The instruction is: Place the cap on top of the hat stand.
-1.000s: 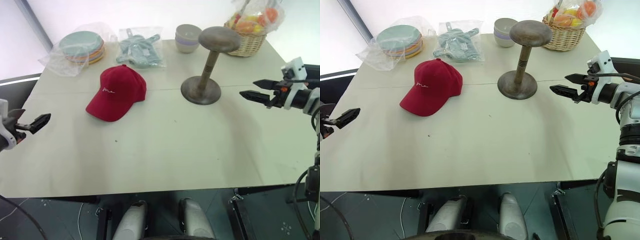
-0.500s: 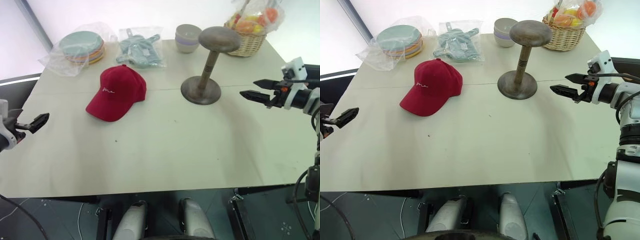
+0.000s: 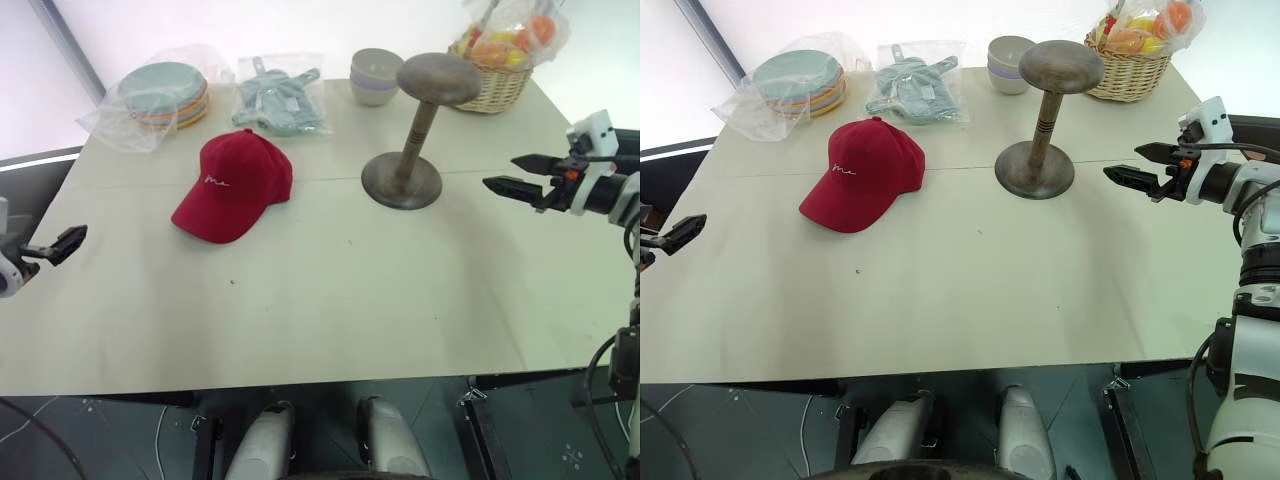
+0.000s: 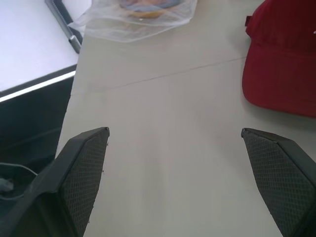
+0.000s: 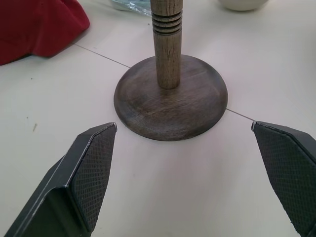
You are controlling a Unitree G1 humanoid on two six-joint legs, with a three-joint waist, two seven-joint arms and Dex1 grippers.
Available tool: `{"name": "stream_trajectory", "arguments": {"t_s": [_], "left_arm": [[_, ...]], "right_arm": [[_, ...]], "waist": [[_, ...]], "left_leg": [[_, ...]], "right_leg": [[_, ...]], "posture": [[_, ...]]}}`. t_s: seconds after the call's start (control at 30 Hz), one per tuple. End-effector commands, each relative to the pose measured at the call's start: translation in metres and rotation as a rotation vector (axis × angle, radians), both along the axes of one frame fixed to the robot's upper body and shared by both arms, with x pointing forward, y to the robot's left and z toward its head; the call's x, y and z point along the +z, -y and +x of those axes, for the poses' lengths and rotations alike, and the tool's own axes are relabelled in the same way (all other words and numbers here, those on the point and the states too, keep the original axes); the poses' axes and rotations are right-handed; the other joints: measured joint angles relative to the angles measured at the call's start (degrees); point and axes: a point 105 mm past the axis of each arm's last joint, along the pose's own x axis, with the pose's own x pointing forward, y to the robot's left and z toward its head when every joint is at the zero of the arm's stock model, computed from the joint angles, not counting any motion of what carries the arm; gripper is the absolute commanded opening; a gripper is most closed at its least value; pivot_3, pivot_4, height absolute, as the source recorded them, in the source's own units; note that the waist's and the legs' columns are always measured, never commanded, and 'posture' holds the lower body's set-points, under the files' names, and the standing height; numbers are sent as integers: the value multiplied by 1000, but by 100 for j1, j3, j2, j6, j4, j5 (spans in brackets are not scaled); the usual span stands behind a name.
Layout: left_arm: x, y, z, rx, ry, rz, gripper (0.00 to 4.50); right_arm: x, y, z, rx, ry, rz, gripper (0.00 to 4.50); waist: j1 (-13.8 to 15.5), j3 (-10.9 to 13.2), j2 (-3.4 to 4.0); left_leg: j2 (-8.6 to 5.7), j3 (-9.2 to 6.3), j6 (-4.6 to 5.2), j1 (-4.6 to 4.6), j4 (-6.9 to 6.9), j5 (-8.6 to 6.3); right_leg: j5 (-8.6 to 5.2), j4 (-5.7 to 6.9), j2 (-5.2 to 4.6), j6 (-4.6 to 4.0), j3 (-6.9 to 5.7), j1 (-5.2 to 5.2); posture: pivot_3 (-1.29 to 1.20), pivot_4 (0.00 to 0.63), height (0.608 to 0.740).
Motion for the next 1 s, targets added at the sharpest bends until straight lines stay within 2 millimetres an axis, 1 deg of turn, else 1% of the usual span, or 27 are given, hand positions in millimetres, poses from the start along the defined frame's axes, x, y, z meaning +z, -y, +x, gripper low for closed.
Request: {"name": "stream_trajectory", "arguments": {"t_s": [0.03, 0.2, 0.27, 0.33, 0.43, 0.5, 0.63, 0.73, 0.77, 0.87, 0.9, 0.97, 1.0], "left_arm": [[18, 2, 1, -46, 25, 134, 4478], [30, 11, 5, -117, 34, 185, 4478], [33, 12, 5, -126, 34, 192, 4478], [34, 12, 6, -129, 34, 193, 4478], [31, 12, 5, -135, 24, 193, 4478], [29, 13, 4, -138, 18, 192, 4478], [23, 12, 4, -141, 18, 215, 4478], [38, 14, 10, -147, 119, 380, 4478], [38, 20, 12, -181, 135, 462, 4478], [13, 48, 11, -405, 103, 817, 4478], [7, 54, 10, -468, 121, 894, 4478], [3, 60, 9, -534, 168, 992, 4478], [-3, 63, 9, -574, 182, 1027, 4478]], "right_arm": [[27, -18, -9, 106, 47, -12, 4500], [39, -57, -31, 304, 3, 29, 4500], [47, -75, -43, 383, -8, 70, 4500], [52, -86, -53, 431, -23, 111, 4500], [48, -107, -72, 518, -75, 150, 4500], [45, -114, -78, 535, -88, 153, 4500], [43, -121, -77, 521, -74, 169, 4500], [43, -123, -78, 522, -76, 166, 4500], [44, -124, -78, 525, -74, 164, 4500], [47, -128, -76, 533, -57, 157, 4500], [46, -127, -74, 529, -55, 154, 4500], [43, -125, -71, 513, -54, 143, 4500], [41, -124, -70, 505, -54, 133, 4500]], "waist": [[-2, 1, 2], [5, 2, 3], [13, 2, 3], [10, 2, 3], [17, 2, 3], [17, 2, 3], [13, 2, 3], [28, 2, 2], [33, 2, 2], [25, 1, 2], [22, 1, 3], [19, 1, 3], [19, 1, 3]], "left_leg": [[0, 0, 0, 0, 0, 0], [1, 0, 1, -1, -1, -1], [0, -1, 2, -2, -1, -1], [0, -1, 2, -2, 0, -1], [1, -3, 5, -2, -1, -3], [0, -3, 6, -2, -1, -4], [0, -1, 6, -2, 1, -3], [0, -2, 6, -2, 1, -3], [0, -2, 5, -2, 1, -3], [-3, 1, 6, -2, 0, -4], [-3, 3, 6, -2, -1, -4], [-2, 3, 6, -1, -4, -4], [-1, 3, 6, -3, -5, -3]], "right_leg": [[0, 0, 0, 0, 0, 0], [0, 0, -6, 0, 0, -2], [0, 0, -9, 0, 0, -1], [0, -1, -10, 0, -1, 0], [0, -1, -12, 0, -2, -1], [0, -1, -13, 0, -2, -1], [0, 0, -15, 0, -2, 0], [0, 0, -15, 0, -2, -2], [0, -1, -15, 0, -3, -2], [0, -5, -22, 0, -3, 1], [0, -6, -23, 0, -3, 1], [0, -6, -23, -1, -3, -2], [0, -6, -21, -1, -3, -4]], "posture": [[0, 150, 740], [0, 150, 740], [0, 150, 740], [0, 150, 740], [0, 150, 740], [0, 150, 740], [0, 150, 740], [0, 150, 740], [0, 150, 740], [0, 150, 740], [0, 150, 740], [0, 150, 740], [0, 150, 740]]}}
